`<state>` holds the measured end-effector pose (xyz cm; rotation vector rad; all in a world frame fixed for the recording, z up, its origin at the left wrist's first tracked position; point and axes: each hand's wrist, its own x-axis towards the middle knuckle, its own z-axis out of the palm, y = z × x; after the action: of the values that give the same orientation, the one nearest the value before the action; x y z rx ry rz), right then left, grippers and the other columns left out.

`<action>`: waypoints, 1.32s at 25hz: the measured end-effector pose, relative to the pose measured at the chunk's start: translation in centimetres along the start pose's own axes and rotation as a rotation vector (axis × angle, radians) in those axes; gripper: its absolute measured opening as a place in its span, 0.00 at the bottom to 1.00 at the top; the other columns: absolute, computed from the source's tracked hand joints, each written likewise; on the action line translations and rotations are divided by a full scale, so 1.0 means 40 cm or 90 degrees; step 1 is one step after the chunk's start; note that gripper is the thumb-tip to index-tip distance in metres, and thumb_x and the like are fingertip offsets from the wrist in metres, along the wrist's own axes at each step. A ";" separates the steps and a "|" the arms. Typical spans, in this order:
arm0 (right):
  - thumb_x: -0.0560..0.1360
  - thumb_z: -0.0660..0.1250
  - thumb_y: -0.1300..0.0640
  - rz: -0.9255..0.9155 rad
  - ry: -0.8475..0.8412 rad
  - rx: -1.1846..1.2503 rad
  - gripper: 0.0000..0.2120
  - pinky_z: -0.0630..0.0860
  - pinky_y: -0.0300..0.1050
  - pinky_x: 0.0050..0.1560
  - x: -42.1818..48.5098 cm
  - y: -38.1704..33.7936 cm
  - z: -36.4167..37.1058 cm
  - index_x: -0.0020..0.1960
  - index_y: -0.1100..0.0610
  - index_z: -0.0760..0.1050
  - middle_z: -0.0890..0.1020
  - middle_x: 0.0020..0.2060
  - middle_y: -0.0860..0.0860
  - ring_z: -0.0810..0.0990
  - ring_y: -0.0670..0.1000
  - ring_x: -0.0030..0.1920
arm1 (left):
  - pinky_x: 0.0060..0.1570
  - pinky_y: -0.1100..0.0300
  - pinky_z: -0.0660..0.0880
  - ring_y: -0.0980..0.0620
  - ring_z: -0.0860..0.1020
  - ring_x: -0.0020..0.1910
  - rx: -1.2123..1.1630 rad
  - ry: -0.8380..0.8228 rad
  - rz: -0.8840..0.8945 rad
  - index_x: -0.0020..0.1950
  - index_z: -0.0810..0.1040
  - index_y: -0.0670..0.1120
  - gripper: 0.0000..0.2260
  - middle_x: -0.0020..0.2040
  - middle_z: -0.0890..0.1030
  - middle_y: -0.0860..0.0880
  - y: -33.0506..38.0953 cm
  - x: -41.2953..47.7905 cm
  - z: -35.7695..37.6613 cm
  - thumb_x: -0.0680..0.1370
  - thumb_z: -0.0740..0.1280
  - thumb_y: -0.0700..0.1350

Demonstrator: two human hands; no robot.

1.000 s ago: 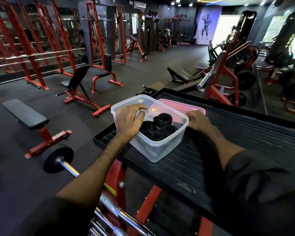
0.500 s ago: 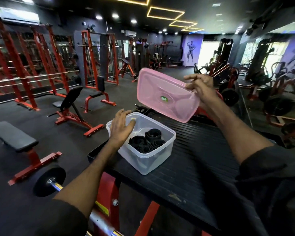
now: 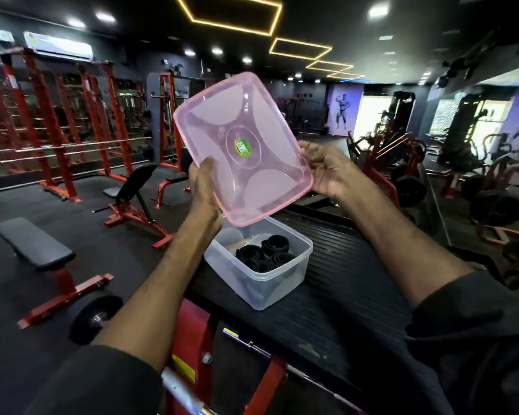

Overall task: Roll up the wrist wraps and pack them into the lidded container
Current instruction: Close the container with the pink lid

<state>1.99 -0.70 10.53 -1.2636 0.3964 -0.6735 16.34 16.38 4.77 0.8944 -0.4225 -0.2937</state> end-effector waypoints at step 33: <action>0.80 0.64 0.57 0.041 0.106 -0.403 0.11 0.77 0.43 0.43 0.003 0.373 -0.256 0.60 0.60 0.74 0.78 0.53 0.53 0.77 0.49 0.48 | 0.57 0.39 0.80 0.39 0.78 0.63 0.124 -0.053 -0.185 0.69 0.67 0.55 0.24 0.67 0.74 0.41 -0.417 -0.027 -0.070 0.74 0.68 0.48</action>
<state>-0.59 -6.08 -6.54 -1.7852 0.8287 -0.6197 15.53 8.83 -10.39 1.1393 -0.4025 -0.5653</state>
